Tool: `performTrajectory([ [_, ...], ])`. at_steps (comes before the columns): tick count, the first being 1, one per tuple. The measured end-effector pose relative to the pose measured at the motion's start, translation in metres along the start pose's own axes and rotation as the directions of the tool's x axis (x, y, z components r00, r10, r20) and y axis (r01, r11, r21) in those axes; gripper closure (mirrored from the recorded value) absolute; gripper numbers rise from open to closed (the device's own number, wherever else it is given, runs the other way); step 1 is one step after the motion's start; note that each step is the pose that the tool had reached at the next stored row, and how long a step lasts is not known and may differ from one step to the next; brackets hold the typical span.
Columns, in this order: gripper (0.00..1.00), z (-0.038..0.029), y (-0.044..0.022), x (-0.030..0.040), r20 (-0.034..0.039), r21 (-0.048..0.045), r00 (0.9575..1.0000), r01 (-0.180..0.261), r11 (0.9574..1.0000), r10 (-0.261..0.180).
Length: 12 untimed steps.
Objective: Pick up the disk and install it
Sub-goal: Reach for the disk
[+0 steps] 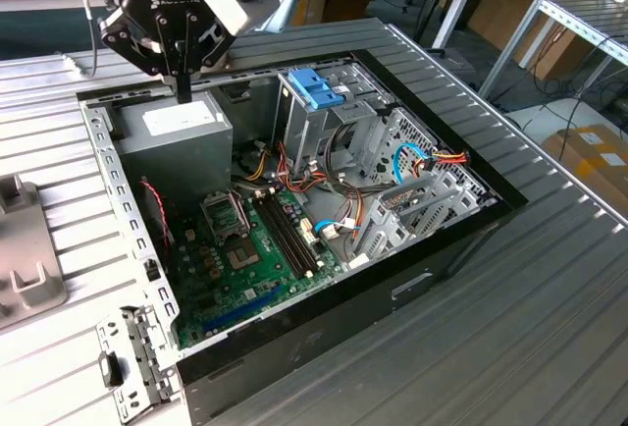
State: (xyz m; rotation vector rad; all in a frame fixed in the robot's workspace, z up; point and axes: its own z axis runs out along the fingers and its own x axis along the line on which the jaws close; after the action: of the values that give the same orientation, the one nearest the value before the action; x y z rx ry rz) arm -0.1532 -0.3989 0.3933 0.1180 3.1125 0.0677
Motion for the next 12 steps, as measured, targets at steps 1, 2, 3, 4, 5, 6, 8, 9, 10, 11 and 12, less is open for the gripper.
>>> performTrajectory([
  [1, 0.90, 0.0000, 0.0000, 0.0005, 0.0000, 0.0000, 1.0000, 0.000, 1.0000, 0.000],
  [2, 0.90, 0.0000, -0.0001, 0.0012, 0.0000, 0.0000, 1.0000, 0.000, 1.0000, 0.000],
  [3, 0.90, 0.0000, -0.0001, 0.0018, 0.0000, 0.0000, 1.0000, 0.000, 1.0000, 0.000],
  [4, 0.90, -0.0001, -0.0002, 0.0023, 0.0000, 0.0000, 1.0000, 0.000, 1.0000, 0.000],
  [5, 0.90, -0.0001, -0.0002, 0.0030, 0.0000, 0.0001, 1.0000, 0.000, 1.0000, 0.000],
  [6, 0.90, -0.0001, -0.0003, 0.0035, 0.0000, 0.0000, 1.0000, 0.000, 1.0000, 0.000],
  [8, 0.90, -0.0001, -0.0004, 0.0047, 0.0000, 0.0000, 1.0000, 0.000, 1.0000, 0.000],
  [9, 0.90, -0.0002, -0.0004, 0.0054, 0.0000, 0.0000, 1.0000, 0.000, 1.0000, 0.000],
  [10, 0.90, -0.0002, -0.0005, 0.0060, 0.0000, 0.0000, 1.0000, 0.000, 1.0000, 0.000],
  [11, 0.90, -0.0002, -0.0005, 0.0072, 0.0000, 0.0000, 1.0000, 0.000, 1.0000, 0.000],
  [12, 0.90, -0.0002, -0.0006, 0.0078, 0.0000, 0.0000, 1.0000, 0.000, 1.0000, 0.000],
])
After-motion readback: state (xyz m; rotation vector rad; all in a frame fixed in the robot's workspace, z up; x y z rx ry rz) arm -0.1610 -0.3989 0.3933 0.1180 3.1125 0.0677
